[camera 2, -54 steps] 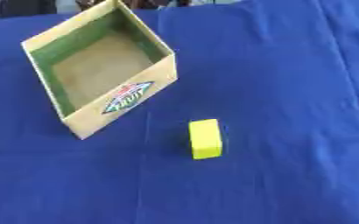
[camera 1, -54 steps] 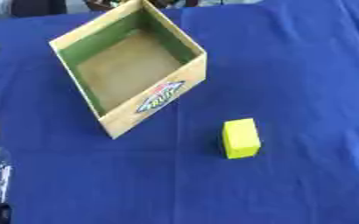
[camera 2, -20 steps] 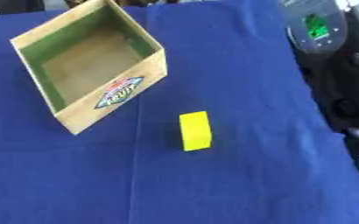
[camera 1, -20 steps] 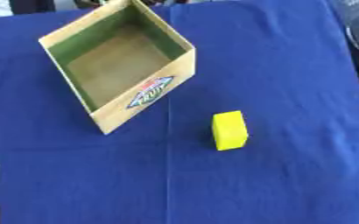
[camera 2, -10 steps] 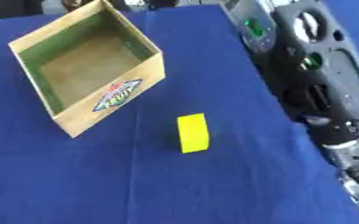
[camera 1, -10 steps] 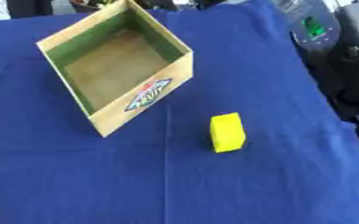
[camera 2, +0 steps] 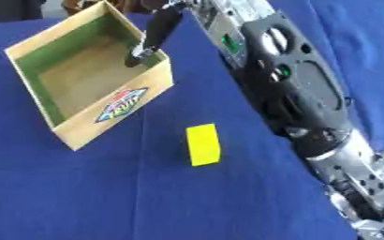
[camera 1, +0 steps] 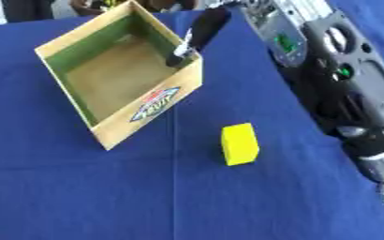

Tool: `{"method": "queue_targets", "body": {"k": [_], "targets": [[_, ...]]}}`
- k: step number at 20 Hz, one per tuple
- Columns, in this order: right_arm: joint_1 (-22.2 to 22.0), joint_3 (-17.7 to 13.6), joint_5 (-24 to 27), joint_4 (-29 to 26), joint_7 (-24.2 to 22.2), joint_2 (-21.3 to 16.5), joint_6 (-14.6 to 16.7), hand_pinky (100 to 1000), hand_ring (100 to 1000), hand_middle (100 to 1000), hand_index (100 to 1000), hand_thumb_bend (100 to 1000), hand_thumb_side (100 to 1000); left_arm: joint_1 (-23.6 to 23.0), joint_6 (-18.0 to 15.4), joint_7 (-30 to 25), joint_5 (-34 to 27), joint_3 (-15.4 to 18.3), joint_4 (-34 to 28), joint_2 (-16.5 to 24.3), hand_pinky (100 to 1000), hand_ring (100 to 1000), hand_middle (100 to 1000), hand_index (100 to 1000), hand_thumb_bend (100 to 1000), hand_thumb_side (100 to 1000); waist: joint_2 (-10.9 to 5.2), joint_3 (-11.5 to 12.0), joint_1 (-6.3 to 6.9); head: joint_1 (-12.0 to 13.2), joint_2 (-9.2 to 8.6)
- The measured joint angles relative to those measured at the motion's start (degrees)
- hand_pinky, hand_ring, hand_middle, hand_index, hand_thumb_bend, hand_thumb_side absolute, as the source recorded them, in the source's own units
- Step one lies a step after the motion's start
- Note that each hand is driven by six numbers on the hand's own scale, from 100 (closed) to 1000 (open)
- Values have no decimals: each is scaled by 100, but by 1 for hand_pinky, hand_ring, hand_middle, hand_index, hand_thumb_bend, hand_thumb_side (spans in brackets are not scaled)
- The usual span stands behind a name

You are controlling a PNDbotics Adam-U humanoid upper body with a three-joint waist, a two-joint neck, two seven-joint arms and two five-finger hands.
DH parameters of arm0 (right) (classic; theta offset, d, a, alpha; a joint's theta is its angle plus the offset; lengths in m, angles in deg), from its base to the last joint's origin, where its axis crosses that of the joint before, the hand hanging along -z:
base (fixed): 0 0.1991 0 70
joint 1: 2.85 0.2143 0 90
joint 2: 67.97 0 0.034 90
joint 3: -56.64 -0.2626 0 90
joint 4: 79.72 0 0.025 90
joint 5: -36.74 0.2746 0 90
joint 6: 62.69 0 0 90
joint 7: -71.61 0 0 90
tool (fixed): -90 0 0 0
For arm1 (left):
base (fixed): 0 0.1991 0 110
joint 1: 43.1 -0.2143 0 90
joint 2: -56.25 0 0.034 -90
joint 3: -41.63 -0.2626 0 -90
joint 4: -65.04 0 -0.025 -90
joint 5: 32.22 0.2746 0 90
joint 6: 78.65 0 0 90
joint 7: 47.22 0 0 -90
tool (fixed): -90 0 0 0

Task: Pick up objects on the table and place them in the box.

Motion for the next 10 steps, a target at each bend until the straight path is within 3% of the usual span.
{"method": "queue_targets", "body": {"k": [5, 10], "targets": [[0, -9, 87, -12, -137, -14, -28, 870, 867, 804, 957, 784, 594, 0, -4, -4, 0, -1, 0, 0, 688, 793, 734, 825, 100, 926, 0, -9, -4, 6, -6], [0, -75, 134, -167, 19, -102, -139, 867, 857, 792, 952, 773, 647, 0, -2, -6, 0, -1, 0, 0, 688, 794, 735, 824, 100, 926, 0, -40, 5, 13, -7]]}}
